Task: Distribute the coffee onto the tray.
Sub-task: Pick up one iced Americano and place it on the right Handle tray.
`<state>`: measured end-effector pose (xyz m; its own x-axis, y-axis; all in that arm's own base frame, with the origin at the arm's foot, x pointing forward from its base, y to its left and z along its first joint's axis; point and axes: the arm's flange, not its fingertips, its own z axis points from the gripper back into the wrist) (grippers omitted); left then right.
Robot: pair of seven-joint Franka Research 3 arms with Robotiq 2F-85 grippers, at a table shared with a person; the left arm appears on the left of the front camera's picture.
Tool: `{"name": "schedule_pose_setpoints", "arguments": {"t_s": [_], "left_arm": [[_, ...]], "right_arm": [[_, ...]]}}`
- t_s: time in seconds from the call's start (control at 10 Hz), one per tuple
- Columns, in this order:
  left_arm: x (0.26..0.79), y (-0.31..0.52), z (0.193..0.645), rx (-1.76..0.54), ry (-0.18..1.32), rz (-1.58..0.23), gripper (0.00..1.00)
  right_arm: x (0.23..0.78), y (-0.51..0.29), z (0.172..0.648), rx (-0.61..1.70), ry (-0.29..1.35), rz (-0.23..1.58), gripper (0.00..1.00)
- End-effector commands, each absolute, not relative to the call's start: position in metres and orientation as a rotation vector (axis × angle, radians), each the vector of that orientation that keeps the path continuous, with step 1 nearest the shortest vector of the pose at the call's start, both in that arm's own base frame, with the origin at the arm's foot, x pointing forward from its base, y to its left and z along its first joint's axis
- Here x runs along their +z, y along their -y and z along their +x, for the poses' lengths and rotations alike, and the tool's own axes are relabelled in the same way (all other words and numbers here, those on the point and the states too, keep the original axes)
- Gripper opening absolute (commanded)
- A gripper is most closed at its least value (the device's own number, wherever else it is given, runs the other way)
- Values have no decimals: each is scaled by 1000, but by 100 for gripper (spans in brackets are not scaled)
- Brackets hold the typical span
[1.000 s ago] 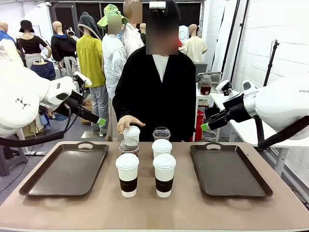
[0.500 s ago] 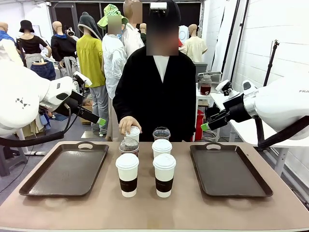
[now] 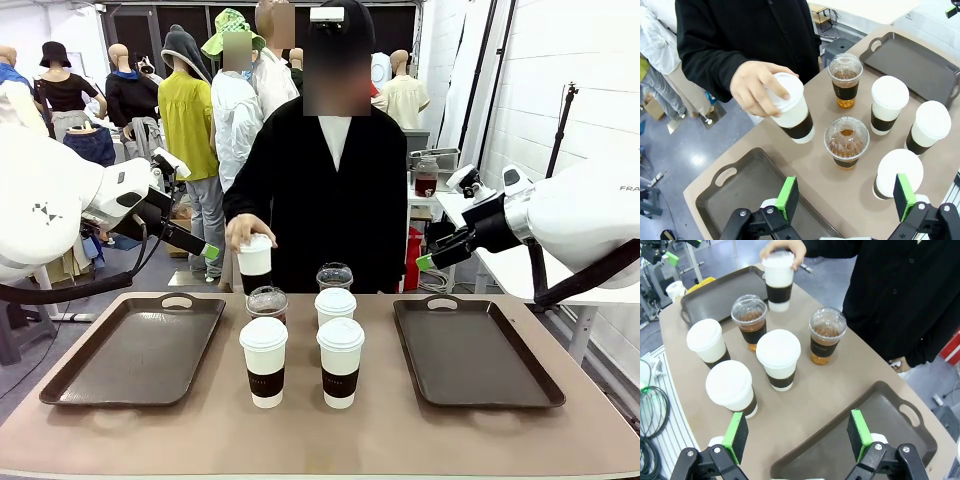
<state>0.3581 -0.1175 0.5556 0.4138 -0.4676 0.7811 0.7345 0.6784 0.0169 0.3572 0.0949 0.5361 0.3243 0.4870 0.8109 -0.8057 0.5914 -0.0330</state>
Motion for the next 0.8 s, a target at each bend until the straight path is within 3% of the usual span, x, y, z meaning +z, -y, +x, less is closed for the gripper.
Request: {"name": "schedule_pose_setpoints", "arguments": {"t_s": [0.0, 0.7], "left_arm": [[556, 115, 357, -778, 843, -367, 100], [556, 115, 357, -778, 843, -367, 100]], "right_arm": [[547, -90, 374, 929, 842, 366, 100], [560, -91, 457, 1229, 501, 136, 100]]}}
